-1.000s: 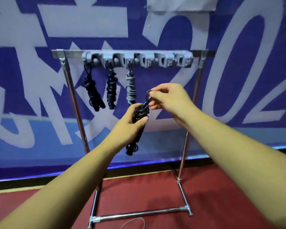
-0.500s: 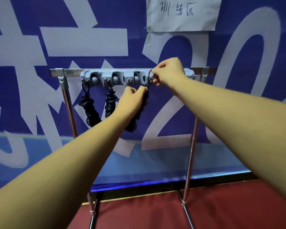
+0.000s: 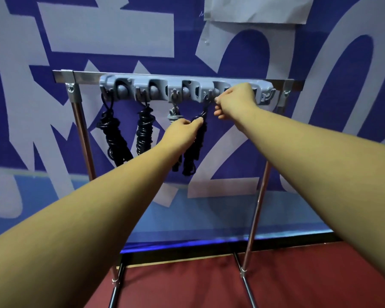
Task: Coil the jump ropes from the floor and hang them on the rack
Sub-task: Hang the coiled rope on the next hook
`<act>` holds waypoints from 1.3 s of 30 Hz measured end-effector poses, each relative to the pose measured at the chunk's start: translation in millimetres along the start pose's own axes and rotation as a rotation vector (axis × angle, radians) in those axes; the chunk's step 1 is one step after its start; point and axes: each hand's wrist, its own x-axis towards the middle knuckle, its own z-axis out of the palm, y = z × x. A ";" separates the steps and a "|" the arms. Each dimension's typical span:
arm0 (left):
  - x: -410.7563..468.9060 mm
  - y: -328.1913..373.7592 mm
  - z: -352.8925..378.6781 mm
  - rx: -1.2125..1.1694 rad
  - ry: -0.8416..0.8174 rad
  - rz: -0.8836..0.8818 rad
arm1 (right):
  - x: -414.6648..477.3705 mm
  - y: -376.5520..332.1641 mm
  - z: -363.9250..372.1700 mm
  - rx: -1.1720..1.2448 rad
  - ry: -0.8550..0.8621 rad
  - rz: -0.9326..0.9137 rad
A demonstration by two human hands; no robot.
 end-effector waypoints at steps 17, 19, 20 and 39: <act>-154.0 -315.4 46.7 0.461 -0.396 -0.357 | -203.2 380.1 80.3 -0.460 -0.225 0.276; -181.4 -354.0 56.1 0.476 -0.460 -0.403 | -227.5 425.5 91.9 -0.500 -0.285 0.348; -195.2 -371.0 59.8 0.492 -0.493 -0.423 | -239.1 445.9 97.1 -0.525 -0.317 0.391; -412.4 -595.0 138.6 0.709 -0.890 -0.745 | -417.8 643.6 172.8 -0.809 -0.861 0.494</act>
